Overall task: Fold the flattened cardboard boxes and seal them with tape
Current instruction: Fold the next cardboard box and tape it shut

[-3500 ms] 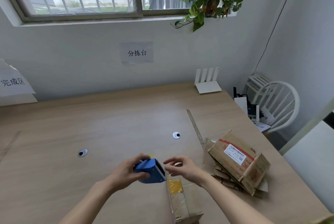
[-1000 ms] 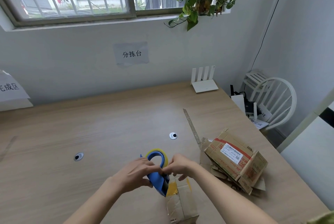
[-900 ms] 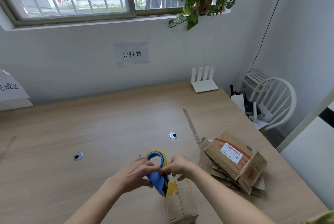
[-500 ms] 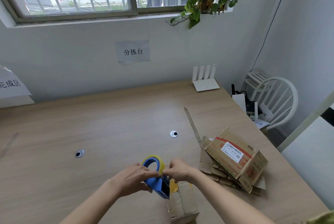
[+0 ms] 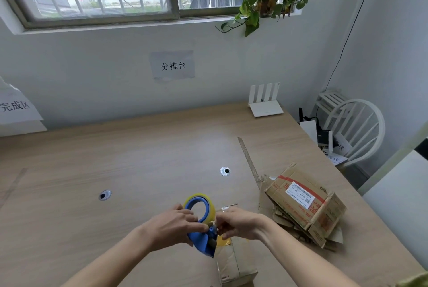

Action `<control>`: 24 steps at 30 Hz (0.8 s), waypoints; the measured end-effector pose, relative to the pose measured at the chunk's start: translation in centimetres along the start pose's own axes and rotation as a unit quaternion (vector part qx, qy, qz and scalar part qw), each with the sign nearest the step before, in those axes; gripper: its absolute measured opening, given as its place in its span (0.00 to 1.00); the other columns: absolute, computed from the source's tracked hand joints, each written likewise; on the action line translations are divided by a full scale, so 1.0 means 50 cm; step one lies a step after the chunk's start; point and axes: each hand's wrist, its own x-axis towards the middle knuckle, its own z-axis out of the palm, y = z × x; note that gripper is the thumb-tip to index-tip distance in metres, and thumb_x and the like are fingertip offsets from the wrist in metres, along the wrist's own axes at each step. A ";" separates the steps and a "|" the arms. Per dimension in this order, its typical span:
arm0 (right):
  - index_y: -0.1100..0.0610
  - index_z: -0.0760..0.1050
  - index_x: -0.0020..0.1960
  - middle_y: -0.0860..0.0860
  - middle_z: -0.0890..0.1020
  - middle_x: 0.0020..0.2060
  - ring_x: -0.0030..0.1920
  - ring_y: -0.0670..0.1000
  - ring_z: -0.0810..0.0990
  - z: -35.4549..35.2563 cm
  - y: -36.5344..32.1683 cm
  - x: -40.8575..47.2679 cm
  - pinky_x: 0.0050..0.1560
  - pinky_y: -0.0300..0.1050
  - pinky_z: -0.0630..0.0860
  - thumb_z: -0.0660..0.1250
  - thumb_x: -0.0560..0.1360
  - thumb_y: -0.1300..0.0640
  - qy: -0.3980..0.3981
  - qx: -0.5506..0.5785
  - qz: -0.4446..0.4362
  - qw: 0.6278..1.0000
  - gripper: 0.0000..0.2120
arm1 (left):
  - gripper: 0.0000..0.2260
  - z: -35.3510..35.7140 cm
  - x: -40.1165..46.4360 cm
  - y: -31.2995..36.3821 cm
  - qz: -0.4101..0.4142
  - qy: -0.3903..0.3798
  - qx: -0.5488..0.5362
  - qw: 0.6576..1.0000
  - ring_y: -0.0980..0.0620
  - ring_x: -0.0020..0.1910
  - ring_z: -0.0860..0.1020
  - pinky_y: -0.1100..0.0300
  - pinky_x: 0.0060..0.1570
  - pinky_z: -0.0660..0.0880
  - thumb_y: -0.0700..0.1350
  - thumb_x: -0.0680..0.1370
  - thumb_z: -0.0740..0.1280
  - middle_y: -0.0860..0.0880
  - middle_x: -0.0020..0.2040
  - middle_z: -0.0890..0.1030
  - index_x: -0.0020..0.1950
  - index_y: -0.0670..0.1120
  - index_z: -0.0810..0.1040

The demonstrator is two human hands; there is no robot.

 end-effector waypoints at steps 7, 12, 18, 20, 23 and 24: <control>0.59 0.74 0.51 0.55 0.77 0.45 0.43 0.51 0.80 0.012 -0.010 0.003 0.43 0.41 0.78 0.63 0.78 0.54 0.020 -0.013 0.024 0.999 0.09 | 0.19 0.017 -0.013 -0.001 0.034 0.040 0.093 0.994 0.53 0.49 0.76 0.58 0.49 0.74 0.56 0.78 0.66 0.56 0.49 0.75 0.67 0.59 0.66; 0.55 0.79 0.43 0.52 0.81 0.44 0.45 0.48 0.79 0.017 -0.018 0.000 0.43 0.39 0.77 0.70 0.78 0.53 0.044 -0.142 -0.019 0.989 0.07 | 0.22 0.030 0.001 0.008 0.024 0.044 0.113 0.992 0.56 0.43 0.76 0.61 0.42 0.74 0.60 0.73 0.71 0.57 0.43 0.75 0.64 0.61 0.69; 0.52 0.72 0.30 0.46 0.74 0.27 0.32 0.46 0.75 0.019 -0.009 -0.001 0.44 0.45 0.75 0.68 0.73 0.61 0.041 -0.228 0.009 0.973 0.14 | 0.21 0.051 0.002 0.035 0.032 0.041 0.088 0.995 0.55 0.43 0.74 0.61 0.43 0.72 0.54 0.75 0.70 0.56 0.44 0.73 0.66 0.59 0.67; 0.52 0.72 0.30 0.45 0.75 0.25 0.32 0.46 0.78 0.019 -0.014 -0.004 0.46 0.44 0.77 0.68 0.74 0.62 0.032 -0.247 0.008 0.969 0.15 | 0.20 0.048 0.003 0.030 0.041 0.040 0.096 0.994 0.54 0.44 0.74 0.60 0.44 0.72 0.53 0.77 0.69 0.56 0.45 0.72 0.66 0.59 0.66; 0.54 0.73 0.32 0.44 0.79 0.25 0.36 0.47 0.83 0.017 -0.017 -0.008 0.48 0.43 0.81 0.67 0.77 0.66 0.004 -0.263 0.013 0.965 0.16 | 0.19 0.047 0.006 0.032 0.054 0.033 0.105 0.992 0.53 0.44 0.74 0.58 0.44 0.72 0.54 0.78 0.67 0.55 0.45 0.73 0.67 0.58 0.65; 0.54 0.72 0.32 0.44 0.79 0.25 0.37 0.47 0.83 0.015 -0.018 -0.009 0.51 0.44 0.82 0.67 0.77 0.66 -0.005 -0.266 0.015 0.964 0.16 | 0.20 0.047 0.007 0.036 0.055 0.031 0.100 0.993 0.53 0.44 0.74 0.58 0.44 0.73 0.54 0.78 0.67 0.55 0.45 0.73 0.68 0.58 0.65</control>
